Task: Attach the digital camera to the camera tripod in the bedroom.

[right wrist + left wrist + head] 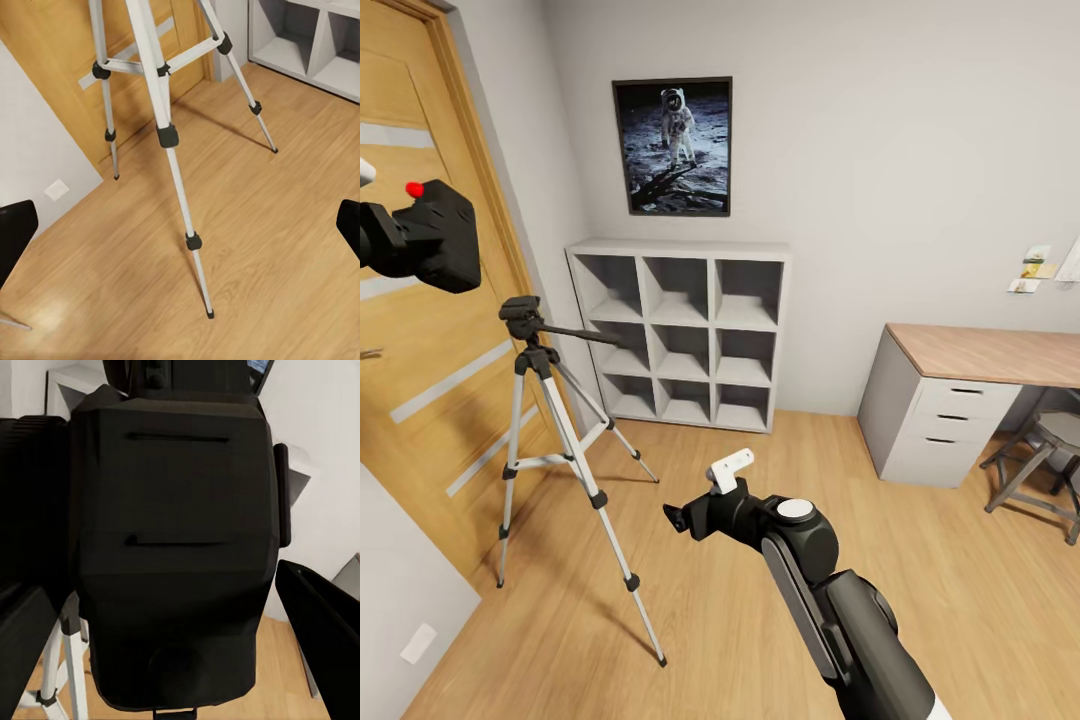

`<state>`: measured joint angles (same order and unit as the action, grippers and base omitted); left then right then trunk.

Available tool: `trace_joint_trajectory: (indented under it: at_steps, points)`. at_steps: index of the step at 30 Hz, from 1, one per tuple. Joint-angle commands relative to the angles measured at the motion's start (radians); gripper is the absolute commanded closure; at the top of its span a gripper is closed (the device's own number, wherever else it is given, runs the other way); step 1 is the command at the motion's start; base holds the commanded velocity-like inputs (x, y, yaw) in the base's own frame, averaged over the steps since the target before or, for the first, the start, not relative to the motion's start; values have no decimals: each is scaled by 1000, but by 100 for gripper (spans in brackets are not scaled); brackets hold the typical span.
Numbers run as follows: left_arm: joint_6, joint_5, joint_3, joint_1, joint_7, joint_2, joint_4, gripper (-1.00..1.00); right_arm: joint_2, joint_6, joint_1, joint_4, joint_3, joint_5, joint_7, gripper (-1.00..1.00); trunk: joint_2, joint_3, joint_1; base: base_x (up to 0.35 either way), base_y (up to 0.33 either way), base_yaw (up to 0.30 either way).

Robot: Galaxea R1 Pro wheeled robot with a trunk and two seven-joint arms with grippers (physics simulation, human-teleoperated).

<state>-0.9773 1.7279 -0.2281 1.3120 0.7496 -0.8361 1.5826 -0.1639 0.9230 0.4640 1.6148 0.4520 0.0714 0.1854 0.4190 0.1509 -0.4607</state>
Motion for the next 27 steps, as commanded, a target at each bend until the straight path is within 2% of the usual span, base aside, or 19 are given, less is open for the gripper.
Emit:
trace_joint_trajectory:
  at_steps: [1, 6, 17, 20, 21, 25, 27]
  points:
    - [2, 16, -2, 2, 19, -1, 2, 100, 0, 5, 1, 1, 1, 7, -2, -100, 2, 2, -1, 176, 69, 0]
    - [1, 35, -8, 2, 42, 0, 4, 100, 0, 5, -2, 1, 9, 6, -1, -100, 2, 2, -1, 244, 80, 0]
    - [-2, 46, -15, -1, 51, 0, -2, 100, 0, 5, -5, 3, 14, 5, 1, -100, 2, 2, -1, 300, 109, 0]
    - [-2, 77, -16, -2, 52, -1, -3, 100, 0, 5, -5, 3, 14, 5, 2, -100, 2, 2, -1, 274, 209, 0]
    - [-2, 77, -16, -2, 52, -1, -3, 100, 0, 5, -5, 3, 14, 5, 2, -100, 2, 2, -1, 256, 228, 0]
    - [-3, 132, -16, -2, 55, -4, -4, 100, 0, 6, -5, 3, 17, 5, 2, -100, 2, 2, -1, 204, 266, 0]
    - [-3, 141, -16, -2, 56, -4, -4, 100, 0, 6, -5, 3, 19, 5, 1, -100, 2, 2, -1, 156, 288, 0]
